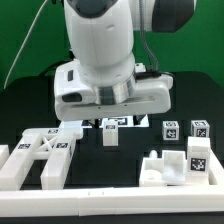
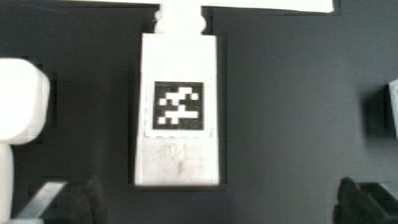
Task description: Assemble chair
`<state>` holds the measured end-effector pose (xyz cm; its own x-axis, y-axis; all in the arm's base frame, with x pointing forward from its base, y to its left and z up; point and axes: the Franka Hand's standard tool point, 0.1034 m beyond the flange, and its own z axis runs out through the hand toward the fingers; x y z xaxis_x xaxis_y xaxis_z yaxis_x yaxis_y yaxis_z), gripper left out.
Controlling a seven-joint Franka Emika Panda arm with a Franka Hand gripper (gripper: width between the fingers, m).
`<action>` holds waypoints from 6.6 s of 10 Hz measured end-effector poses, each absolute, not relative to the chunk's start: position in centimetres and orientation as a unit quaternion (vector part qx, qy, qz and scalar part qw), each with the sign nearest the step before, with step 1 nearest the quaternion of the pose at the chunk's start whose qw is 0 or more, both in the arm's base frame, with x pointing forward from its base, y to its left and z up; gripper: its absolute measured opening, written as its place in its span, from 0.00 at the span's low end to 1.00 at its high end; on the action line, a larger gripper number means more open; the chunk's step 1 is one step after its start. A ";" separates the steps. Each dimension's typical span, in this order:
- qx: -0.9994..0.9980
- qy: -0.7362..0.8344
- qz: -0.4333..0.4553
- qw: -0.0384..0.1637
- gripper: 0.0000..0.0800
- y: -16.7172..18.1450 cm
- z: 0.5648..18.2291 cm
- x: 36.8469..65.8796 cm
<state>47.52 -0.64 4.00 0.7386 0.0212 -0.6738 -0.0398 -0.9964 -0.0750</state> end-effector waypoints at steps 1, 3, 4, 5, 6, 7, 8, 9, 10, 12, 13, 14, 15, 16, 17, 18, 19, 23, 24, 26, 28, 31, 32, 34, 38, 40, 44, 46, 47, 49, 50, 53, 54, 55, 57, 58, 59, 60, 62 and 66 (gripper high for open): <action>-0.920 0.007 0.390 0.038 0.81 -0.8 3.7 48.2; -0.925 0.010 0.379 0.040 0.81 -1.0 3.5 48.8; -0.924 0.010 0.379 0.040 0.81 -1.0 3.5 48.8; -0.920 0.012 0.389 0.042 0.81 -1.3 3.3 48.3; -0.907 0.021 0.419 0.046 0.81 -2.1 2.4 47.1; -0.901 0.027 0.430 0.045 0.81 -2.3 1.6 46.7; -0.897 0.034 0.440 0.041 0.81 -1.9 1.4 46.0; -0.893 0.041 0.448 0.037 0.81 -1.4 1.0 45.4; -0.895 0.042 0.444 0.033 0.81 -1.1 0.8 45.6; -0.894 0.043 0.444 0.034 0.66 -1.3 0.8 45.6; -0.894 0.043 0.444 0.034 0.49 -1.3 0.8 45.6; -0.894 0.044 0.444 0.034 0.49 -1.3 0.8 45.6; -0.894 0.044 0.444 0.034 0.36 -1.4 0.8 45.6; -0.894 0.044 0.444 0.034 0.36 -1.4 0.8 45.6; -0.894 0.044 0.444 0.034 0.36 -1.4 0.8 45.6; -0.894 0.044 0.444 0.034 0.36 -1.4 0.8 45.6; -0.894 0.045 0.444 0.034 0.36 -1.4 0.8 45.6; -0.910 0.042 0.410 0.048 0.36 -0.3 7.2 49.8; -0.917 0.036 0.393 0.049 0.36 -0.3 8.9 50.9; -0.940 0.004 0.338 0.048 0.36 -1.2 7.9 51.6; -0.961 0.009 0.272 0.042 0.36 -1.4 8.0 52.3; -0.981 0.051 0.175 0.062 0.36 2.8 12.8 56.2; -0.984 0.070 0.149 0.068 0.36 3.1 15.2 57.7; -0.996 0.038 0.047 0.058 0.36 1.4 15.9 59.4; -0.987 0.061 -0.145 0.033 0.36 1.4 13.6 59.8; -0.971 0.060 -0.233 0.017 0.36 2.6 12.7 61.4; -0.950 0.066 -0.306 0.004 0.36 3.7 11.2 61.8; -0.949 0.066 -0.308 0.003 0.36 3.7 11.2 61.9; -0.952 0.065 -0.298 0.006 0.36 4.0 10.8 61.7; -0.952 0.058 -0.299 0.007 0.36 5.0 10.1 62.2; -0.952 0.058 -0.301 0.007 0.36 5.0 10.2 62.6; -0.951 0.058 -0.302 0.005 0.36 4.8 9.4 62.8; -0.951 0.058 -0.303 0.003 0.36 4.7 9.3 62.7; -0.951 0.057 -0.304 0.001 0.36 4.5 9.1 62.6; -0.952 0.055 -0.301 -0.003 0.36 4.0 8.8 62.4; -0.952 0.055 -0.301 -0.003 0.36 4.0 8.8 62.4; -0.952 0.053 -0.301 -0.004 0.36 4.2 8.6 62.2; -0.954 0.050 -0.297 -0.004 0.36 4.4 7.9 61.9; -0.949 0.049 -0.310 -0.008 0.36 4.4 7.8 62.1; -0.952 0.050 -0.300 -0.005 0.36 4.5 7.7 62.3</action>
Offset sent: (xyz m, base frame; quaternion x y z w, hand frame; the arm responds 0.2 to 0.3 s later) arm 0.0000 0.0000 0.0000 0.0000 0.0000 0.0000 1.0000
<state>62.25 4.50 7.72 0.8146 -0.0915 0.5728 -0.0974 -0.9950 -0.0205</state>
